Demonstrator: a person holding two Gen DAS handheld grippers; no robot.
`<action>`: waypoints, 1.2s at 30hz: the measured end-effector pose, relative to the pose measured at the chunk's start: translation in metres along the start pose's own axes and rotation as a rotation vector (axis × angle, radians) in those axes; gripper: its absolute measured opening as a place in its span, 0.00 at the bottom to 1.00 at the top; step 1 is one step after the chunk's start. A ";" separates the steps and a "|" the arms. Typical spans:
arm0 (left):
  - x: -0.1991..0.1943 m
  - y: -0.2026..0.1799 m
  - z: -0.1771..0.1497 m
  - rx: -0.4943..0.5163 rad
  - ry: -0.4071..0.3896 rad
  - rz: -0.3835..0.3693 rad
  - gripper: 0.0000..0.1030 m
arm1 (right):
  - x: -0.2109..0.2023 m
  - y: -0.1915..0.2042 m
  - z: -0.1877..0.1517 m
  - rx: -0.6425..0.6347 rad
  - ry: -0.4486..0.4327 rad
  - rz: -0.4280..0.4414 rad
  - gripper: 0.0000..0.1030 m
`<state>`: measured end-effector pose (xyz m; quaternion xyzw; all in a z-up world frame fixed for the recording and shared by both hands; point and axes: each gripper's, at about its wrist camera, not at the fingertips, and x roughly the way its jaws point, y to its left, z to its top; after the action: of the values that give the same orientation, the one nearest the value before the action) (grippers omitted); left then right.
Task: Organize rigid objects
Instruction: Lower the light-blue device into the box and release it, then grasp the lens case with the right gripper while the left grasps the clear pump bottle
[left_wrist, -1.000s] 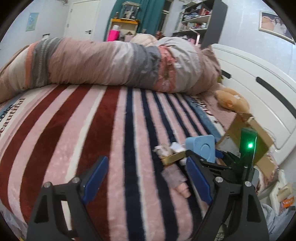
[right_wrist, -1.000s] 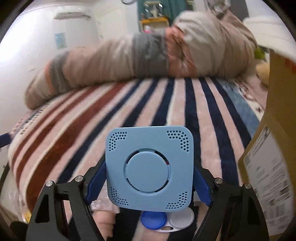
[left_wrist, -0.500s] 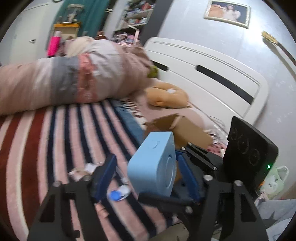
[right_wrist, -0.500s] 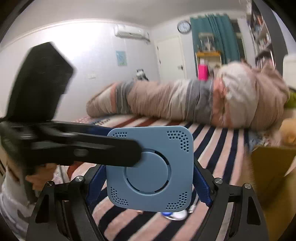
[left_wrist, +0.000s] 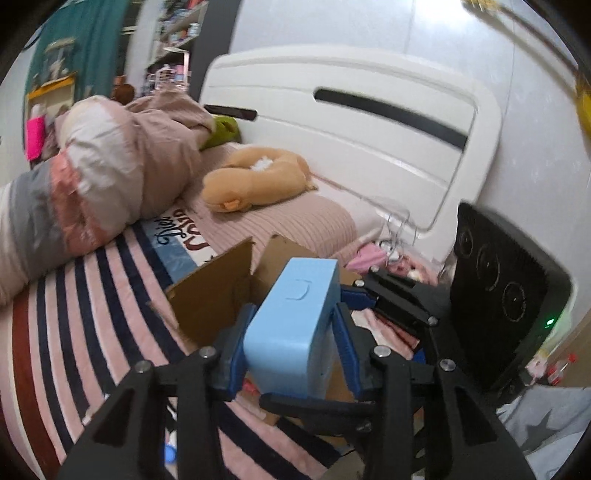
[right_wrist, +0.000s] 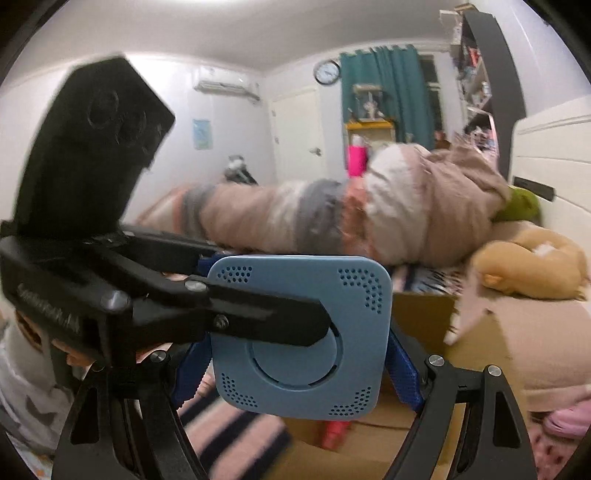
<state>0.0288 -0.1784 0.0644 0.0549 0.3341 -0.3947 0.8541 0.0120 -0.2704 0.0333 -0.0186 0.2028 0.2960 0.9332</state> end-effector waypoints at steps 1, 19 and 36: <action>0.010 -0.003 0.001 0.007 0.021 -0.005 0.36 | 0.002 -0.005 -0.002 0.004 0.023 -0.016 0.77; 0.043 0.025 -0.010 -0.065 0.095 0.007 0.48 | 0.029 -0.060 -0.028 0.128 0.188 -0.140 0.83; -0.115 0.107 -0.076 -0.244 -0.126 0.373 0.74 | 0.041 0.057 0.028 -0.077 0.066 -0.093 1.00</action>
<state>0.0114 -0.0052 0.0582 -0.0127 0.3093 -0.1895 0.9318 0.0211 -0.1969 0.0476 -0.0736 0.2208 0.2591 0.9374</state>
